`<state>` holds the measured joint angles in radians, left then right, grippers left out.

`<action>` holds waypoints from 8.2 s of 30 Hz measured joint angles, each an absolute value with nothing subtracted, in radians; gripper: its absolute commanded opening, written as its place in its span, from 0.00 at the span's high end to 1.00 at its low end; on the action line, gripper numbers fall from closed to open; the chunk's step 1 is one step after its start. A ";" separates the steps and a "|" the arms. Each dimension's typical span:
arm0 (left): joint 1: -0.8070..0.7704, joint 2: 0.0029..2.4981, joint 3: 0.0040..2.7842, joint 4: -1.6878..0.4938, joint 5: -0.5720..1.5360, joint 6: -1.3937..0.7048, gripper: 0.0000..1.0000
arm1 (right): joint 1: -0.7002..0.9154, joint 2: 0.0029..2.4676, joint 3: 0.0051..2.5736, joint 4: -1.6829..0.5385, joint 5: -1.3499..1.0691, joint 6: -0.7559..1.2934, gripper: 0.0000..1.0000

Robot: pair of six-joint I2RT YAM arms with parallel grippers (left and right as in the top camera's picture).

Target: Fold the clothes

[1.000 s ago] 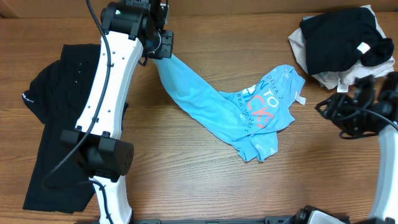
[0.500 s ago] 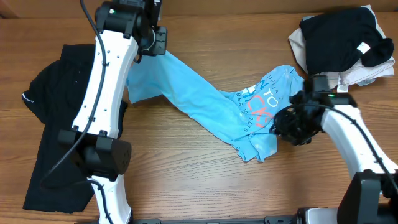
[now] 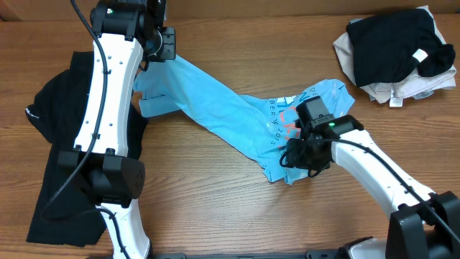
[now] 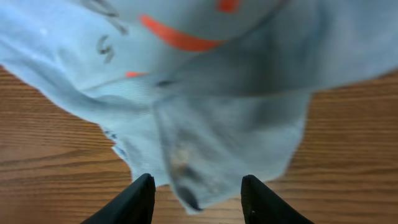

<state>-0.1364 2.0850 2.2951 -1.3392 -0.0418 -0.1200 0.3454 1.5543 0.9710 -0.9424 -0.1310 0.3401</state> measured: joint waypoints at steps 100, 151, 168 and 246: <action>0.022 1.837 2.389 -1.660 0.053 -0.096 0.96 | -0.273 1.241 1.816 -1.572 -0.036 0.138 0.96; -0.014 2.381 2.202 -1.592 0.036 -0.248 0.43 | -0.232 1.858 1.646 -1.115 -0.237 0.104 0.42; 0.025 2.380 2.047 -1.356 0.018 -0.281 0.50 | -0.232 1.858 1.646 -1.122 -0.240 0.104 0.42; 0.019 2.381 2.579 -1.595 -0.056 -0.278 0.96 | -0.068 1.788 1.249 -0.978 -0.237 0.350 0.36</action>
<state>0.0193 2.3806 2.5786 -1.5948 -0.0563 -0.2783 -0.0681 1.7882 1.2491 -0.9775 -0.2371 0.3504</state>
